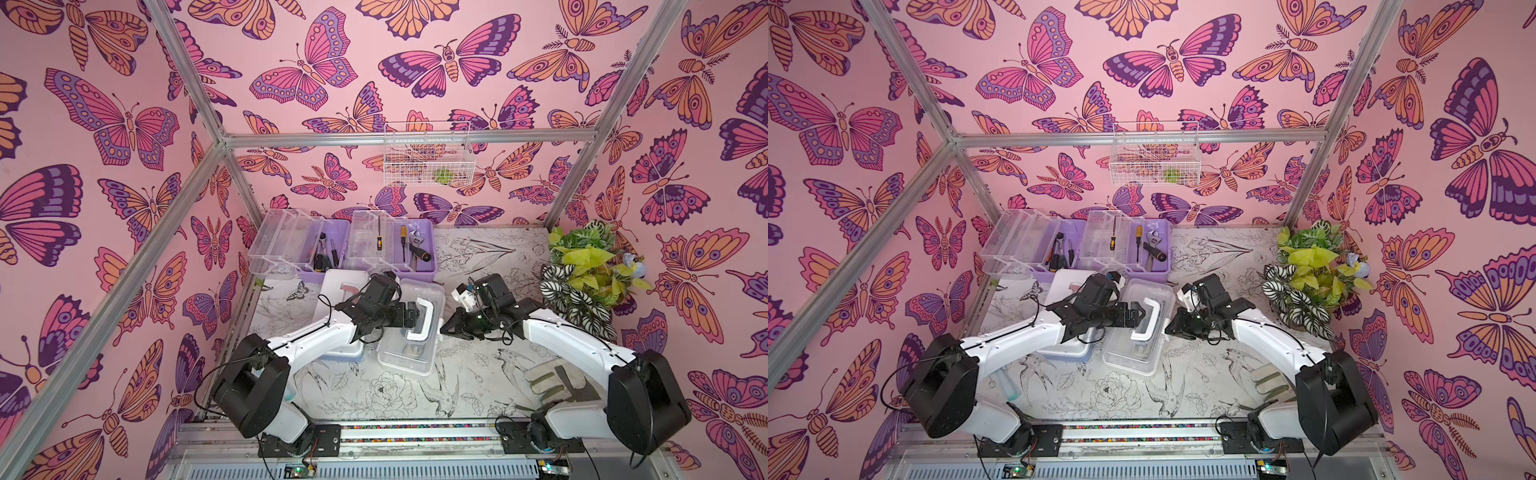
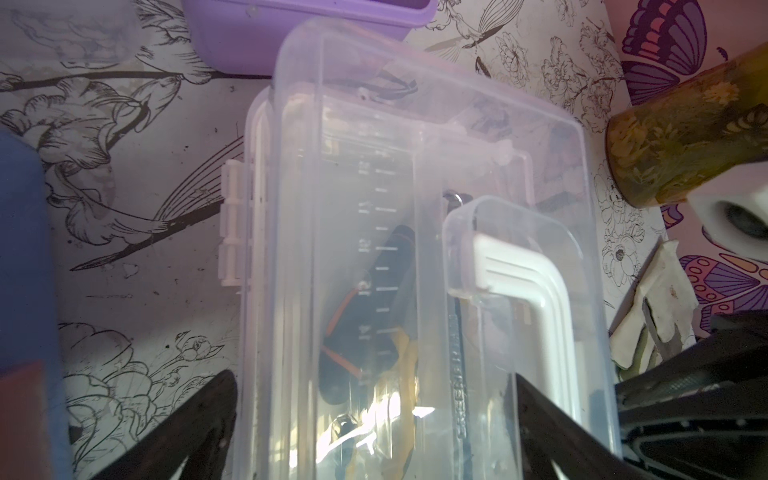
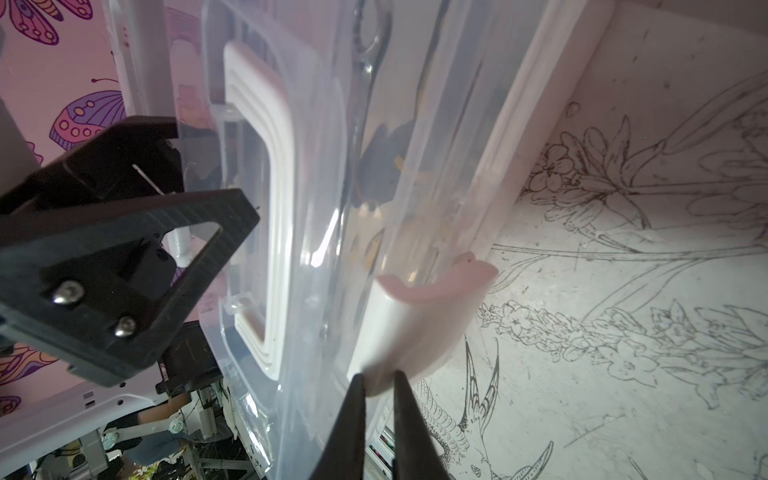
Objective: Close toolboxes
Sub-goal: Fasten the toolbox latch on the toolbox.
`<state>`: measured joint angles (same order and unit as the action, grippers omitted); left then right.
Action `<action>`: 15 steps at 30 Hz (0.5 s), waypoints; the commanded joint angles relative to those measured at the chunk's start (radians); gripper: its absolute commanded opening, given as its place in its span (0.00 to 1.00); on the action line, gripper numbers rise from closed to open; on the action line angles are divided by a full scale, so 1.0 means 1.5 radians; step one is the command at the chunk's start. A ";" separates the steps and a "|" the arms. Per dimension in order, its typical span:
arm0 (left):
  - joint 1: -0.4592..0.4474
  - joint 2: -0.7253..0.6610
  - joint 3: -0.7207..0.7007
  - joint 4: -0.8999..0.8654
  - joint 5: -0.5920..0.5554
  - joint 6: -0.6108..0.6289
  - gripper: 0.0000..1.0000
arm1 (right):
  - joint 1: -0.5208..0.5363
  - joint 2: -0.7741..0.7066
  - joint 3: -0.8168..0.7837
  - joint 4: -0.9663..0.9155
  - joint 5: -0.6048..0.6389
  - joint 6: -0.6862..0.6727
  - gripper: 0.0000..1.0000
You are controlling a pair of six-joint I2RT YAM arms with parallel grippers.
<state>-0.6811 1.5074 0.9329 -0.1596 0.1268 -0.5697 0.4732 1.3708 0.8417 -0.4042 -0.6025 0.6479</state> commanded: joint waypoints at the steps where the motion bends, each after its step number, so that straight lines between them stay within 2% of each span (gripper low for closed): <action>1: -0.013 0.020 -0.003 -0.050 0.029 -0.011 0.98 | 0.009 0.021 0.007 0.016 0.006 0.001 0.15; 15: -0.017 0.022 -0.001 -0.050 0.030 -0.016 0.98 | 0.012 0.030 0.007 0.030 0.018 0.007 0.15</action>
<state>-0.6876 1.5074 0.9348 -0.1623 0.1150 -0.5701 0.4805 1.4002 0.8417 -0.3779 -0.5842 0.6518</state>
